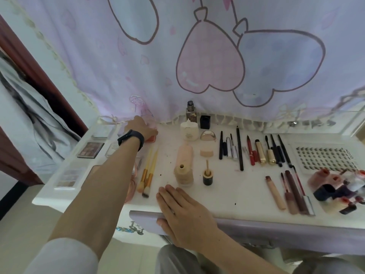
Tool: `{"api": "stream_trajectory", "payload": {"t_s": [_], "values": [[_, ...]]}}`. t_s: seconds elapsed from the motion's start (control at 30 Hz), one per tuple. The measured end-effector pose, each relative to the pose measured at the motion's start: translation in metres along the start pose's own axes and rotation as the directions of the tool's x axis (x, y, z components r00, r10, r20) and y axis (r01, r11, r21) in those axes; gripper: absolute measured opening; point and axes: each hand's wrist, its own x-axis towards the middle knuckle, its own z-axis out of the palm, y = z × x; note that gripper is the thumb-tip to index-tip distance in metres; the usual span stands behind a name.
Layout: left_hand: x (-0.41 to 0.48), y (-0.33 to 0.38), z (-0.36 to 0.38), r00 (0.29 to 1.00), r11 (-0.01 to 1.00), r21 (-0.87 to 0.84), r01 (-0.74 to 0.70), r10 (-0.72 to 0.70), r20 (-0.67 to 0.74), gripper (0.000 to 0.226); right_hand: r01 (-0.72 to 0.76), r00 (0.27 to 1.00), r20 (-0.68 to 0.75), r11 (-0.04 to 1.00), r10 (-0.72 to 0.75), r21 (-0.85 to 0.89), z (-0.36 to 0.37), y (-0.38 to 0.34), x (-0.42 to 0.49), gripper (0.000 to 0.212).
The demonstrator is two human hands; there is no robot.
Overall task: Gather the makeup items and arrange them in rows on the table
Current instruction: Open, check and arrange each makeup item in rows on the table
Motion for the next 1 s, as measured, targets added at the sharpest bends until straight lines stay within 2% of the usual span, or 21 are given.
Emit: {"api": "stream_trajectory", "payload": {"t_s": [0.2,0.4,0.7,1.0], "values": [[0.004,0.011,0.009,1.0,0.999,-0.045,-0.019,0.018,-0.021,0.08,-0.002,1.0,-0.001,1.0,0.002,-0.003,0.002,0.0,0.0,0.057],[0.004,0.013,0.027,1.0,1.0,0.025,-0.016,0.017,-0.021,0.095,-0.016,1.0,0.006,1.0,0.016,0.021,0.003,-0.001,0.0,0.057],[-0.001,0.011,0.031,0.994,0.998,0.025,-0.056,0.058,-0.087,0.064,-0.019,0.999,0.032,0.999,0.018,0.048,-0.001,-0.001,0.001,0.057],[0.005,0.01,0.023,0.995,0.995,0.049,-0.086,0.088,-0.054,0.057,-0.025,0.999,0.035,0.998,0.023,0.06,0.002,0.0,0.001,0.057]]}}
